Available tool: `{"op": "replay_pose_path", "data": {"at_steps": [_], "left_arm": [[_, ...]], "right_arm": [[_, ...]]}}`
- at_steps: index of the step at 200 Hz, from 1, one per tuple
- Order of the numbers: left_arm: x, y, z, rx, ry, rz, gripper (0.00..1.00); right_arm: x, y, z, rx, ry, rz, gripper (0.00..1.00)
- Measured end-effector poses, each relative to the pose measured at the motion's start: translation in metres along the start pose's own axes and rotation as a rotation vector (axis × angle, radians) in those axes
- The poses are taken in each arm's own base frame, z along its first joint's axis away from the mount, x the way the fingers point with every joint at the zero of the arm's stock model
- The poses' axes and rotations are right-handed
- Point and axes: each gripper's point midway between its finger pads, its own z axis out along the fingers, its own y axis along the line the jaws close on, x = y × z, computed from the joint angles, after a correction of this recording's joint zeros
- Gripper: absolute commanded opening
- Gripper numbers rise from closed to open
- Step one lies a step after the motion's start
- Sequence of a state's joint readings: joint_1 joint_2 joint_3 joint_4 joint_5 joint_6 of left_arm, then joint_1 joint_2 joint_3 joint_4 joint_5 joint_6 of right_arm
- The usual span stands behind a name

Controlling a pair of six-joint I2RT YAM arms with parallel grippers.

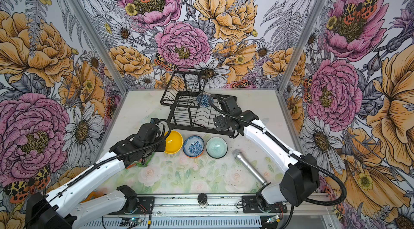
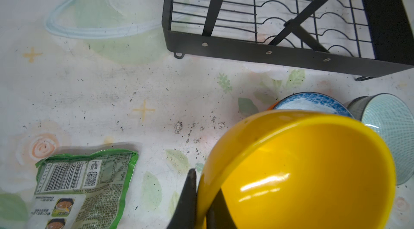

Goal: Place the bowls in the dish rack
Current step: 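Lift the yellow bowl with the left gripper toward the right gripper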

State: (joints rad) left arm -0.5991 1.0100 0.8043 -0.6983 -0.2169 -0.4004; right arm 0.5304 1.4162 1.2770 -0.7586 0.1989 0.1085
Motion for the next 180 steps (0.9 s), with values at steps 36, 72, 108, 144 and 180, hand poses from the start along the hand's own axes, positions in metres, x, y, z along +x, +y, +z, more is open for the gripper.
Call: {"op": "replay_pose_path", "data": {"at_steps": [36,72,108,144,180], "left_arm": [[-0.025,-0.018,-0.009,0.038,-0.066,0.021,0.00],[-0.044,-0.044,-0.008,0.086,-0.105,0.039,0.00],[-0.059,-0.077,0.000,0.135,-0.121,0.067,0.00],[-0.069,-0.096,0.005,0.161,-0.134,0.077,0.00],[-0.076,-0.106,0.010,0.173,-0.143,0.079,0.00]], "right_arm": [[-0.004,0.004,-0.009,-0.035,-0.024,0.040,0.99],[-0.011,0.009,-0.027,-0.069,-0.072,0.087,1.00],[-0.023,0.024,-0.046,-0.128,-0.146,0.123,1.00],[-0.026,0.044,-0.052,-0.191,-0.168,0.132,0.99],[-0.029,0.060,-0.055,-0.245,-0.183,0.149,0.97]]}}
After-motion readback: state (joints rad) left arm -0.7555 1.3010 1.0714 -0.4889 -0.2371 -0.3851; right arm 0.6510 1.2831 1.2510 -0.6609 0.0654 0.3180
